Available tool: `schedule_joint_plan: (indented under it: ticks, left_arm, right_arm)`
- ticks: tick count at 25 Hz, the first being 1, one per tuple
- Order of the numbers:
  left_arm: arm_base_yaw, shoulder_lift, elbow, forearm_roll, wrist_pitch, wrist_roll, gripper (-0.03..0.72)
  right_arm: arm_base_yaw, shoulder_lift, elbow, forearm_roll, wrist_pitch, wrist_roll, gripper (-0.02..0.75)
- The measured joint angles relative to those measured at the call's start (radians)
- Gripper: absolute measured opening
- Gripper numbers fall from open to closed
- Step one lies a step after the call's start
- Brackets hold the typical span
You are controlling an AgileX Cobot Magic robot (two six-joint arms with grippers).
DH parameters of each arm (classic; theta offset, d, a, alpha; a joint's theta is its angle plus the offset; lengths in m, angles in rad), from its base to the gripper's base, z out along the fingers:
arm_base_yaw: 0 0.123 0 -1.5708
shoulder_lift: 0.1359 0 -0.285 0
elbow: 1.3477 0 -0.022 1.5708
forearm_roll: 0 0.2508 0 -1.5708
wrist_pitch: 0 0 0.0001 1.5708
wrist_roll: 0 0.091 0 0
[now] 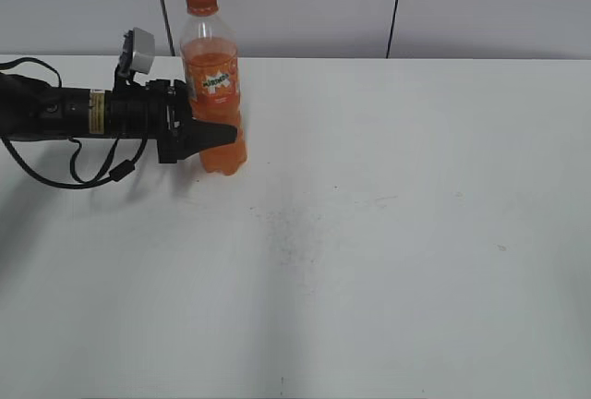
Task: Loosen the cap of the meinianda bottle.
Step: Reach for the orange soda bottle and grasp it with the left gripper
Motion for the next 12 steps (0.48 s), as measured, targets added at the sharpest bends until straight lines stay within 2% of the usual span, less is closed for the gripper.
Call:
schedule_joint_plan:
  ticks: [5,12]
  left_arm:
    - [0.003,0.000,-0.001,0.000,-0.004,0.003,0.405]
    - [0.004,0.000,-0.004,-0.001,-0.002,0.003,0.405]
  right_arm:
    - [0.000,0.000,0.000,0.000,0.000,0.000,0.400]
    - [0.000,0.000,0.000,0.000,0.000,0.000,0.400]
